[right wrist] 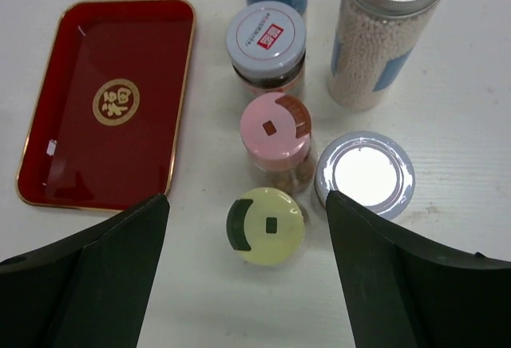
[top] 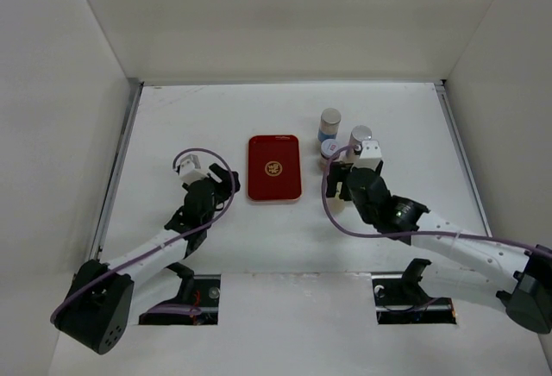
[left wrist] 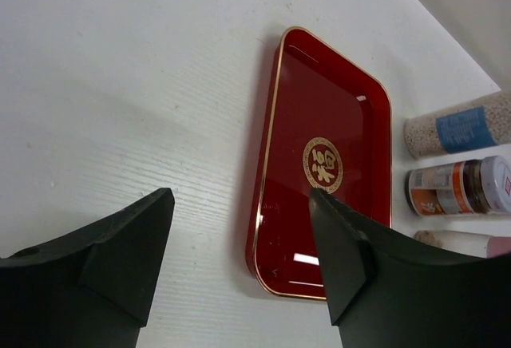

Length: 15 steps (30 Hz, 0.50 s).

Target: Organize the condiment bottles

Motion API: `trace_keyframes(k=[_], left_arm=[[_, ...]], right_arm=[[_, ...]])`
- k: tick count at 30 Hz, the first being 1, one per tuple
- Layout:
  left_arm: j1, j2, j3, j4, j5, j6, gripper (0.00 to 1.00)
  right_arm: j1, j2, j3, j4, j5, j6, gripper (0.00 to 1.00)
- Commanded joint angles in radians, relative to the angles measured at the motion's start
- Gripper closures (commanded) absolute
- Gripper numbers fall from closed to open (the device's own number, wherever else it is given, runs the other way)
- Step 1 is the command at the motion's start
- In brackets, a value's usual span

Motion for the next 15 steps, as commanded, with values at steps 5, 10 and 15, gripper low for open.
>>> trace_keyframes(k=[5,10,15], left_arm=[[-0.024,-0.003,0.03,0.068,-0.015,0.022,0.26],[-0.028,0.005,0.021,0.081,-0.017,0.022,0.22],[-0.044,0.011,0.028,0.083,-0.017,0.022,0.19]], right_arm=[[0.003,0.075,0.024,-0.043,0.001,0.014,0.16],[0.004,0.15,0.041,0.004,-0.011,0.0,0.21],[0.006,0.214,0.058,0.007,0.022,0.003,0.28]])
